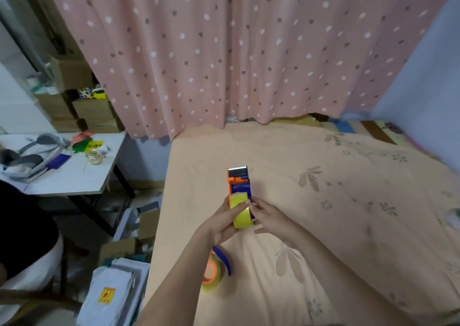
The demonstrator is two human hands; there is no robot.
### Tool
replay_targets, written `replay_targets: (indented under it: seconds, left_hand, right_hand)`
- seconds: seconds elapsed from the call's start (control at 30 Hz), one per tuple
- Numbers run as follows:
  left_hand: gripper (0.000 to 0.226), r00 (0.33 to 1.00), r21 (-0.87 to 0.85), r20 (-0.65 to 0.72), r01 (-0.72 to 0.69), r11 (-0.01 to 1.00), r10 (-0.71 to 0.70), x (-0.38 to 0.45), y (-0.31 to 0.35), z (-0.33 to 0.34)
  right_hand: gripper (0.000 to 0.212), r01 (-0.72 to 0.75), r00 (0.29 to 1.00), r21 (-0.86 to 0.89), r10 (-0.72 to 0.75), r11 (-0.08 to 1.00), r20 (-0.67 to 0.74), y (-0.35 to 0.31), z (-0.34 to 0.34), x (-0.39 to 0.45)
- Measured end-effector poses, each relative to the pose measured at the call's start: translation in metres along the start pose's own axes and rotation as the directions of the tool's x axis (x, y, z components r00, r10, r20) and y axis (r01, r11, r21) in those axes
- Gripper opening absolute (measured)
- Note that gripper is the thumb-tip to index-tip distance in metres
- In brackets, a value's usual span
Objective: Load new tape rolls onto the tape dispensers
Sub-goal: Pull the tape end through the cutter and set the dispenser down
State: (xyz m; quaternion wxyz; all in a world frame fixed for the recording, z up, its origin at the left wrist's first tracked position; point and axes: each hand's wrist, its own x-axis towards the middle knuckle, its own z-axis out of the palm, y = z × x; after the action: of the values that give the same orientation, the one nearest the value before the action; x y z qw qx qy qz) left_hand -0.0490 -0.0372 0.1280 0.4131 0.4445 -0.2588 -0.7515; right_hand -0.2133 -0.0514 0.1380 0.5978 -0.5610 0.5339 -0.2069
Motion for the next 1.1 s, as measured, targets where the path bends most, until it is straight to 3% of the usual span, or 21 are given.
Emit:
replay_targets:
  seconds: [0.07,0.13,0.33,0.43,0.57,0.67,0.87,1.1]
  left_hand:
    - [0.060,1.000,-0.057,0.020,0.002,0.998,-0.001,-0.002,0.002,0.001]
    - [0.059,0.999,-0.081,0.044,0.008,0.997,-0.004,-0.003,0.004,0.002]
    - [0.056,0.997,-0.026,0.072,-0.013,1.000,0.015,-0.009,0.012,0.009]
    - [0.054,0.996,-0.098,0.084,-0.005,0.995,0.014,-0.014,0.016,0.012]
    - [0.056,0.999,-0.168,0.045,-0.006,0.986,0.014,-0.019,0.019,0.013]
    - [0.054,0.999,-0.144,0.044,-0.022,0.989,0.028,-0.021,0.023,0.014]
    - [0.039,0.999,-0.018,0.044,-0.030,0.999,0.031,-0.026,0.028,0.016]
    - [0.042,0.998,0.072,0.034,-0.063,0.995,0.061,-0.030,0.025,0.015]
  right_hand:
    - [0.027,0.003,0.994,0.110,-0.015,0.994,0.108,-0.002,-0.005,-0.008]
    - [0.044,0.017,0.987,0.165,-0.042,0.986,0.152,-0.003,-0.011,-0.010]
    - [0.090,-0.027,0.994,0.228,0.003,0.973,0.107,-0.006,-0.018,-0.002]
    - [0.079,-0.037,0.992,0.224,0.009,0.974,0.124,-0.009,-0.022,-0.005]
    - [0.080,-0.047,0.982,0.257,-0.003,0.965,0.187,-0.012,-0.032,-0.010]
    - [0.082,-0.072,0.978,0.284,0.012,0.956,0.209,-0.019,-0.036,-0.010]
    - [0.064,-0.069,0.964,0.269,-0.006,0.961,0.267,-0.034,-0.040,-0.016]
    - [0.081,-0.011,0.982,0.180,-0.024,0.984,0.190,-0.042,-0.040,-0.024]
